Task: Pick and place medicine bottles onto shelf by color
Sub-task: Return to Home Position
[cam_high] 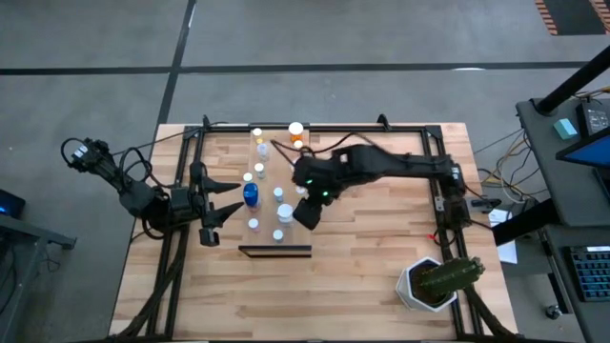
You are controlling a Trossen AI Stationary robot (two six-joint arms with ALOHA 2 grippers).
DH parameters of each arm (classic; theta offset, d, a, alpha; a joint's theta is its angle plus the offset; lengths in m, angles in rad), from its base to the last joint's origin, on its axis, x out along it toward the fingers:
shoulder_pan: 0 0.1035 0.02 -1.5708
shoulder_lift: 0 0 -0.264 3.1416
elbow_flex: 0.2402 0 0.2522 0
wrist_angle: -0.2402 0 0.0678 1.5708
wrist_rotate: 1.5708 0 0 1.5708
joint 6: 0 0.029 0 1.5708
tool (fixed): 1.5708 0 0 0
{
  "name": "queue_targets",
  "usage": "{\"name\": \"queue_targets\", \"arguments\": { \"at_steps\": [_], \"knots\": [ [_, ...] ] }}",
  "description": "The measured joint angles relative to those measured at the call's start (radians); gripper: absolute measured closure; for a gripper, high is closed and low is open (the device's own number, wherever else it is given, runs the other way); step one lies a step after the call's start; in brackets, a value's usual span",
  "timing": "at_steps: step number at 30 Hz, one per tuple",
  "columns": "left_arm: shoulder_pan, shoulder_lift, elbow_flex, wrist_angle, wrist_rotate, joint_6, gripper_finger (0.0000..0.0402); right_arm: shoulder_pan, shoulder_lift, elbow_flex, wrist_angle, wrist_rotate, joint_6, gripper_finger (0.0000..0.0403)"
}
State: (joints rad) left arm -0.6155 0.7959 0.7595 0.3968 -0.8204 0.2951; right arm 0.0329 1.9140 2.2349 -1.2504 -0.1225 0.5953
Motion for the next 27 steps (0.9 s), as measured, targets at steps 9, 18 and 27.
{"name": "queue_targets", "arguments": {
  "at_steps": [9,18,27],
  "knots": [
    [0.000,0.031,0.000,0.110,0.007,-0.001,0.0226,0.094,-0.214,-0.073,0.200,0.098,-0.375,0.0245],
    [0.002,0.160,0.072,0.243,0.080,0.001,0.0226,0.119,-0.541,-0.596,0.620,0.240,-0.564,0.0285],
    [0.119,0.147,0.229,-0.112,0.093,-0.003,0.0229,0.102,-0.712,-0.889,0.896,0.460,-0.475,0.0309]
  ]
}}
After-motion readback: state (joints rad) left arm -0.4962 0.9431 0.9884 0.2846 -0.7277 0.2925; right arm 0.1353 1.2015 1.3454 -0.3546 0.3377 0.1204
